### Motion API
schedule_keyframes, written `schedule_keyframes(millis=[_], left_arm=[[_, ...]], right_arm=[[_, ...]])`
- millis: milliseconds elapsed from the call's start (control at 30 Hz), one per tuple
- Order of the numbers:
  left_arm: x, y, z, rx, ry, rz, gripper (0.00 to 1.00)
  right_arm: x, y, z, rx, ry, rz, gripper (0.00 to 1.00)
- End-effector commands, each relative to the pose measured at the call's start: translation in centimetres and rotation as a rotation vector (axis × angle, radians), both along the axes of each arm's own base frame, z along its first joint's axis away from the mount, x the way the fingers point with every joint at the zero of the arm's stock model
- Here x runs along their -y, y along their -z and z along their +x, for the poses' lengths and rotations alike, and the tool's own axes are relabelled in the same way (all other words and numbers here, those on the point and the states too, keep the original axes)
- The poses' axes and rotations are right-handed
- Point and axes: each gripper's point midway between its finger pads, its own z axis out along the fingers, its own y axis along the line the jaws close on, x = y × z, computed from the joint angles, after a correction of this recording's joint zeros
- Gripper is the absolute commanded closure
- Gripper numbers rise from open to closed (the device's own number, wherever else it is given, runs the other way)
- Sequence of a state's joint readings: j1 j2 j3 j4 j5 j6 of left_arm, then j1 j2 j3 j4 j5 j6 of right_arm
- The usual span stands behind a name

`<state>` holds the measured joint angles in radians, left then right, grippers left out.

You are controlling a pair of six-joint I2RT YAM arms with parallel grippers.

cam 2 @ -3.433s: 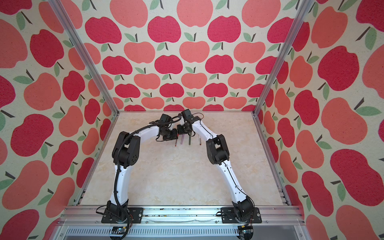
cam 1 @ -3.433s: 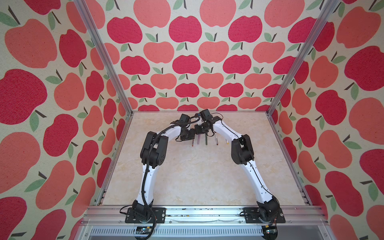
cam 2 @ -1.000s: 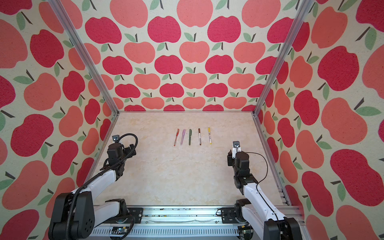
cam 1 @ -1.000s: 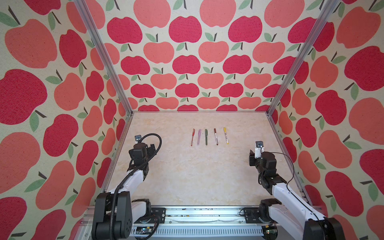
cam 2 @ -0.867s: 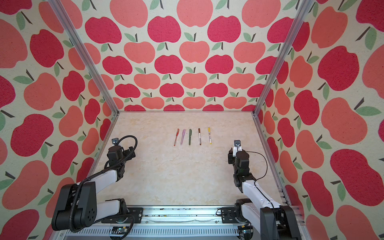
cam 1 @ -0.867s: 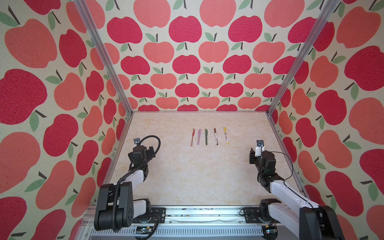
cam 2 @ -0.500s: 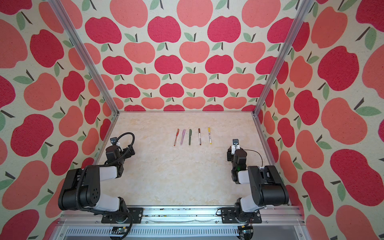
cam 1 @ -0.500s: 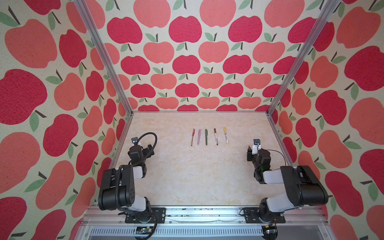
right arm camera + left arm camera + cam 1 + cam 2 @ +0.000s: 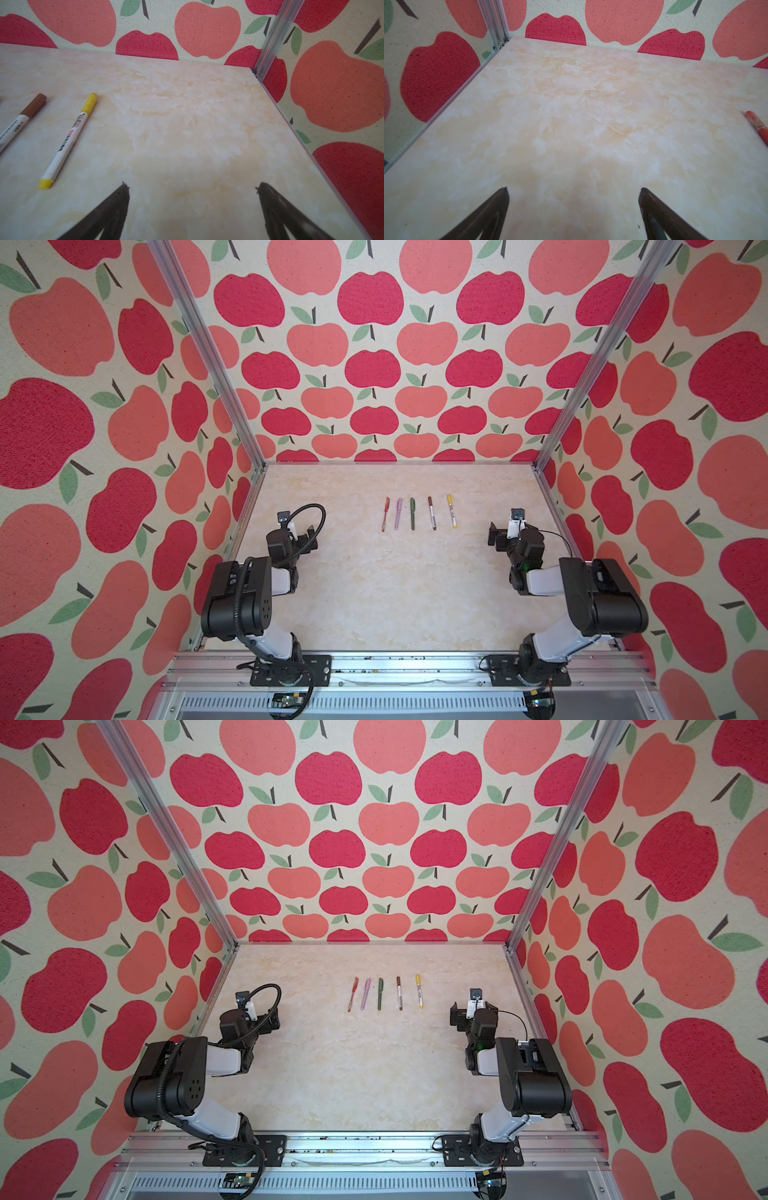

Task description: Insert the pens into the pen caps

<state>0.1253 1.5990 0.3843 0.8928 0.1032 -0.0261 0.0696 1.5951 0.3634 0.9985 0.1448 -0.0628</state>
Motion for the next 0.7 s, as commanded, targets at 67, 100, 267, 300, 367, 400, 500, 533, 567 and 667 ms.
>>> schedule_keyframes(millis=[67,100,267,300,367,400,500,533,567,667], left_arm=[[0.22,-0.90,0.59,0.036,-0.004,0.054,0.01],[0.22,-0.89,0.58,0.036,-0.005,0.057,0.01],[0.22,-0.88,0.57,0.036,-0.008,0.061,0.01],[0.21,-0.95,0.58,0.038,-0.007,0.061,0.01],[0.22,-0.91,0.58,0.037,-0.008,0.061,0.01],[0.22,-0.91,0.58,0.037,-0.008,0.061,0.01],[0.19,-0.90,0.59,0.037,-0.008,0.061,0.01],[0.20,-0.91,0.58,0.037,-0.008,0.061,0.01],[0.24,-0.88,0.58,0.036,-0.007,0.060,0.01],[0.20,-0.90,0.58,0.037,-0.008,0.060,0.01]], right_arm=[[-0.27,-0.15,0.01,-0.002,-0.014,0.017,0.01],[-0.30,-0.15,0.01,-0.003,-0.014,0.017,0.01],[-0.50,-0.11,0.03,-0.003,-0.020,0.007,0.01],[-0.53,-0.11,0.06,-0.005,-0.021,0.009,0.01],[-0.63,0.03,0.26,-0.016,-0.030,0.015,0.01],[-0.60,0.05,0.28,-0.019,-0.035,0.023,0.01],[-0.51,0.08,0.26,-0.020,-0.037,0.029,0.01],[-0.50,0.06,0.22,-0.018,-0.036,0.029,0.01],[-0.55,0.03,0.14,-0.016,-0.037,0.029,0.01],[-0.53,-0.18,0.07,-0.005,-0.037,0.026,0.01]])
